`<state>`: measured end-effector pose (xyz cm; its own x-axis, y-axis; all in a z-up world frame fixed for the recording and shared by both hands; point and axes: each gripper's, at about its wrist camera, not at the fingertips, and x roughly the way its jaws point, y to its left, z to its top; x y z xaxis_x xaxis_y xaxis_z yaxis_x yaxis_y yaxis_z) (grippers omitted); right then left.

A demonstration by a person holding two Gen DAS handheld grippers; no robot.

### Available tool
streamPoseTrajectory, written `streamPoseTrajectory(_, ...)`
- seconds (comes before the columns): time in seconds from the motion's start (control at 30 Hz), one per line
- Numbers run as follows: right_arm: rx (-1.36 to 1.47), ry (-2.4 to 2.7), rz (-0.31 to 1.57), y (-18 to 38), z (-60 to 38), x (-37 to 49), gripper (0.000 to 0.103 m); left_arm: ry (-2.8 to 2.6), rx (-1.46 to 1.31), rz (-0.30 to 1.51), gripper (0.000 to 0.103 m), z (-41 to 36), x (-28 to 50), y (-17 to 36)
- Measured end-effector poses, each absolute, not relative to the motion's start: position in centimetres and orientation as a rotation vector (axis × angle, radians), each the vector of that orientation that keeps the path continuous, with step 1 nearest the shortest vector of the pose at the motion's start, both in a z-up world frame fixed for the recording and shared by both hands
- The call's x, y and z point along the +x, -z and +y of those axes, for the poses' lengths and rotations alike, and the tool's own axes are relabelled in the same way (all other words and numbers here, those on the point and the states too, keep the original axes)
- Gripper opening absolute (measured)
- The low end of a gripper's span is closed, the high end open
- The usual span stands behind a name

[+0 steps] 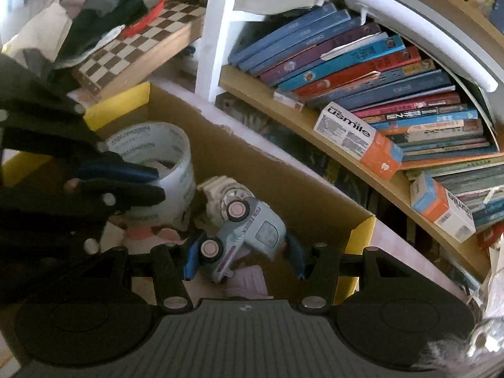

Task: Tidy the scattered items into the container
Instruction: 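Lower into the box and open both tools to drop tape roll and car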

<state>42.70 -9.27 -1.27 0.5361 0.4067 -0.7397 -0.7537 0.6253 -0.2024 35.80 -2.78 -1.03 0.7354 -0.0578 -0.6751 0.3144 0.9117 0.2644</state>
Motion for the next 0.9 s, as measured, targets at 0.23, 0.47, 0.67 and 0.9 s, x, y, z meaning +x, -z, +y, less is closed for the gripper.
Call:
streamPoseTrajectory(0.23, -0.585, -0.739, 0.732, 1.8, -9.0, 42.9, 0.051, 0.218, 0.391, 0.757, 0.006, -2.9, 36.1, 1.3)
streamPoseTrajectory(0.47, -0.589, -0.728, 0.736, 1.9, -9.0, 42.9, 0.054, 0.174, 0.388, 0.778, 0.015, -2.8, 36.5, 1.4)
streamPoseTrajectory(0.67, -0.559, -0.710, 0.724, 1.7, -9.6, 42.8, 0.063, 0.122, 0.408, 0.721, 0.041, -1.9, 35.6, 0.6)
streamPoseTrajectory(0.9, -0.484, -0.696, 0.681, -0.6, -11.0, 41.6, 0.072, 0.100, 0.354, 0.617, 0.061, -1.3, 33.7, -2.4)
